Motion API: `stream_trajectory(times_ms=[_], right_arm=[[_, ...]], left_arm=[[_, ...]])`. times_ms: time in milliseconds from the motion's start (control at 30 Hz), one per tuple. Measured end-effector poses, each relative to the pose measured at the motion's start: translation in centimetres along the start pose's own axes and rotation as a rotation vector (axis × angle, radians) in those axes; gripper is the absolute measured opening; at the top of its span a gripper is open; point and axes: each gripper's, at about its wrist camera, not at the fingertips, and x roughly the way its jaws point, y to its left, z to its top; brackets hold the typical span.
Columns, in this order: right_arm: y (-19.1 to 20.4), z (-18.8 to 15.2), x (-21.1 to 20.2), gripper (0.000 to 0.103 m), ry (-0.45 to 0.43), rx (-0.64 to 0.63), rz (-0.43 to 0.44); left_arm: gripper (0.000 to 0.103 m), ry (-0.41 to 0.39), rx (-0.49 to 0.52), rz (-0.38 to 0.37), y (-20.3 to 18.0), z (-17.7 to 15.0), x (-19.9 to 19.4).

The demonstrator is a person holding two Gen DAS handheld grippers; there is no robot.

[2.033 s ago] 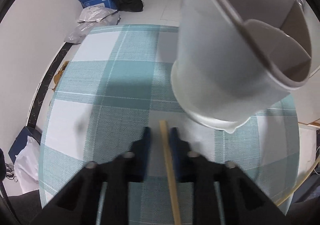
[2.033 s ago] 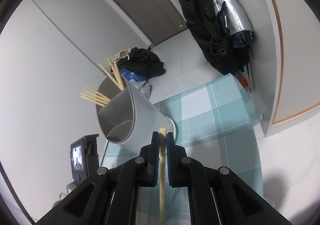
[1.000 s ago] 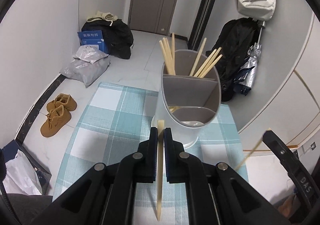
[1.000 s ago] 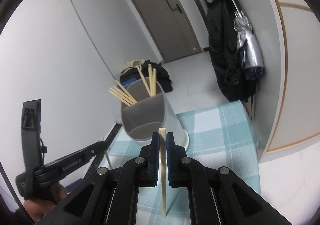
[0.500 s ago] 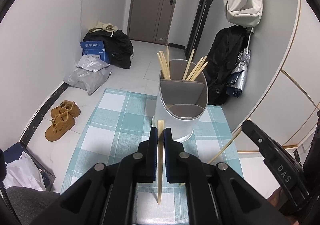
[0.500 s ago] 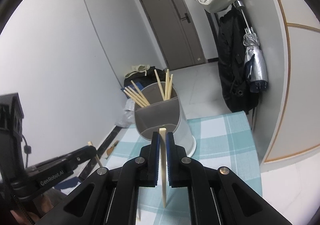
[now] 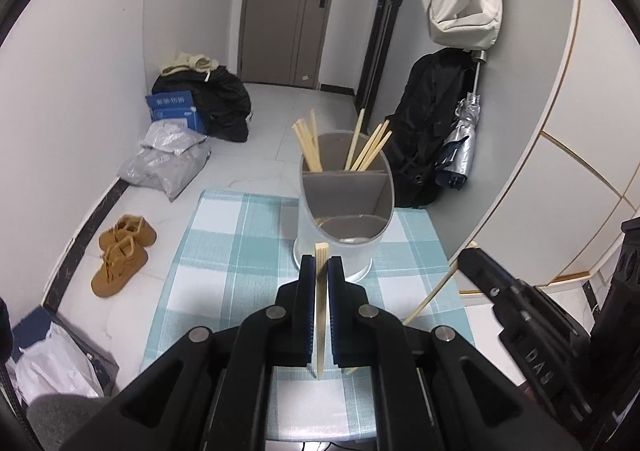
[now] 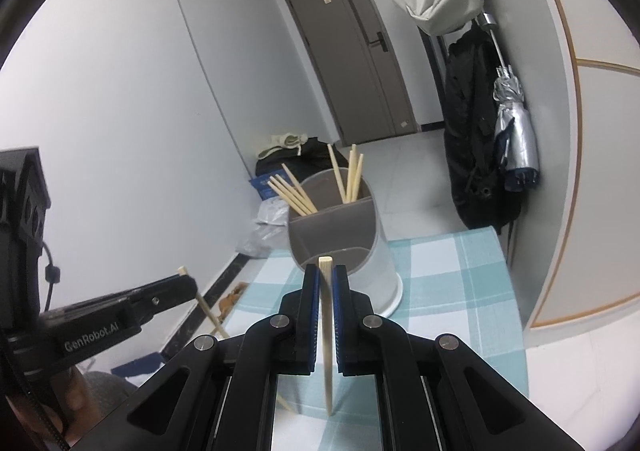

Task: Organize utensils
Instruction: 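Carry both chopsticks upright above the white holder opening, then lower both chopsticks into the holder and open both grippers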

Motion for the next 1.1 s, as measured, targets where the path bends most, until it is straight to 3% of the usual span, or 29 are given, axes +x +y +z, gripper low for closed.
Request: stream_trajectory(times_ms=[367,867,1100], right_arm=[[1.6,3.7,-0.8,0.006,-0.041,-0.034,0.036],[1.5,14.8,1.0,0.006,-0.121,-0.064,0.042],[1.5,18.7,3.7,0.006,-0.145,-0.088,0.029]], left_arm=[[0.002,-0.023,0.013,-0.054,-0.7,4.0,-0.7],[0.002,-0.105,-0.029,-0.105,-0.6,13.3,0.0],[0.002,-0.121,-0.044,-0.099,0.3,15.6,1.9]])
